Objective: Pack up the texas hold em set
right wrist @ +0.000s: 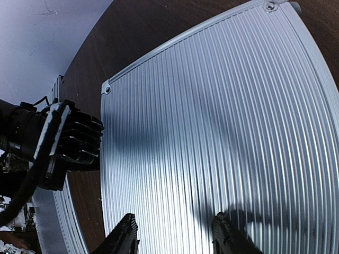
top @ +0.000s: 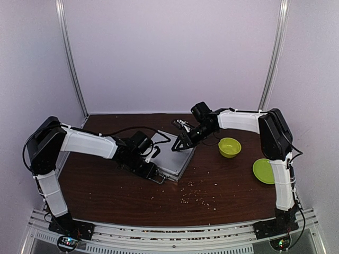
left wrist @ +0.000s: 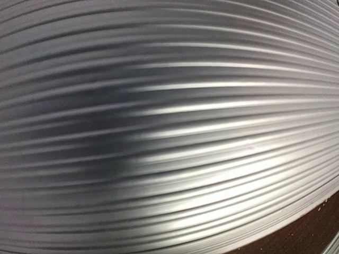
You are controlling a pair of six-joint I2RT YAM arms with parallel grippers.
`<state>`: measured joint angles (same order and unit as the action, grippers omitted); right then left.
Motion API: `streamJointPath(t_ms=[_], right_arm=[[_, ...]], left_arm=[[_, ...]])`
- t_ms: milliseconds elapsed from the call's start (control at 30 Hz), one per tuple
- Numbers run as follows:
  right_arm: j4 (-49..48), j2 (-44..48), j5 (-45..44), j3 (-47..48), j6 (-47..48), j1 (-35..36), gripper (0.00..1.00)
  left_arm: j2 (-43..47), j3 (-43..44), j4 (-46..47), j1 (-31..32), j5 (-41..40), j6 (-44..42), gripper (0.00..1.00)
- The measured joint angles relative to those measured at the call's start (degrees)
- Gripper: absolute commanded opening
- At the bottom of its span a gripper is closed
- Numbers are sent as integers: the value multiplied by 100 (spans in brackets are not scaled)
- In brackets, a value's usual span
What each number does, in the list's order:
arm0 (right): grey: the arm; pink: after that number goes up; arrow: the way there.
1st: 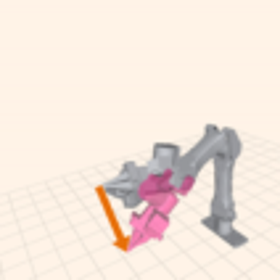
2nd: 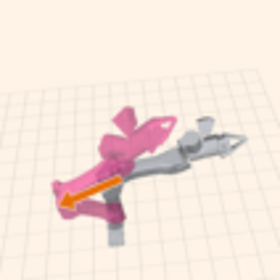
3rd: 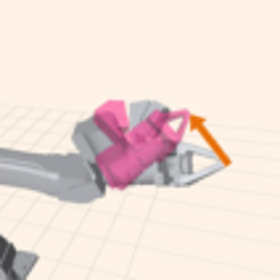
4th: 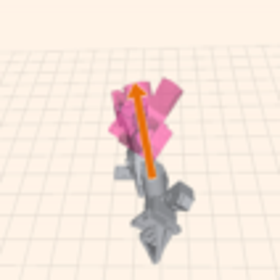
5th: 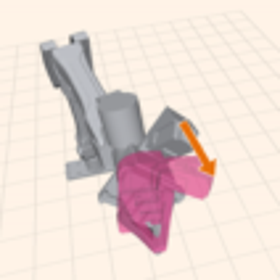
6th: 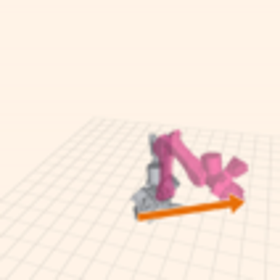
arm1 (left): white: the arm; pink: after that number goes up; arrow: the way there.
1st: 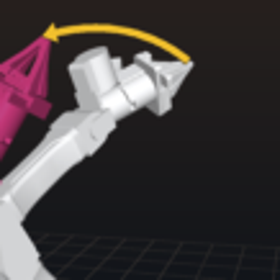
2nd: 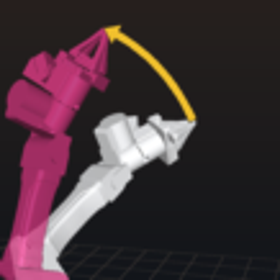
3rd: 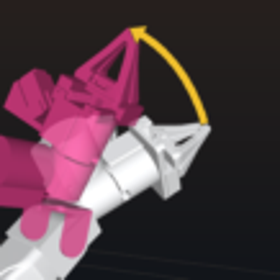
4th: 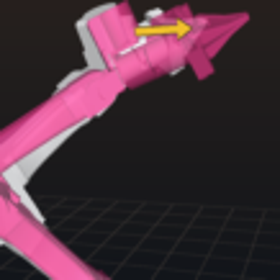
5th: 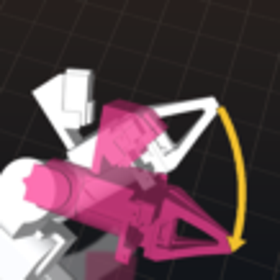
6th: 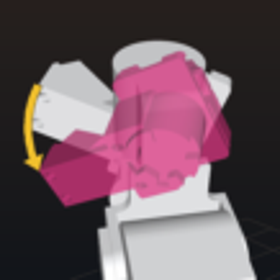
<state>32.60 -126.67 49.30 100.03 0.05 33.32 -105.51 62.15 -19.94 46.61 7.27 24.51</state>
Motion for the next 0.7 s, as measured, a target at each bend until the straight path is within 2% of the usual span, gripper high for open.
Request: streamJointPath(t_ms=[700], right_arm=[[22, -2, -2, 11, 22, 0, 49]], left_arm=[[-122, -2, 181, 0, -260, 153, 0]])
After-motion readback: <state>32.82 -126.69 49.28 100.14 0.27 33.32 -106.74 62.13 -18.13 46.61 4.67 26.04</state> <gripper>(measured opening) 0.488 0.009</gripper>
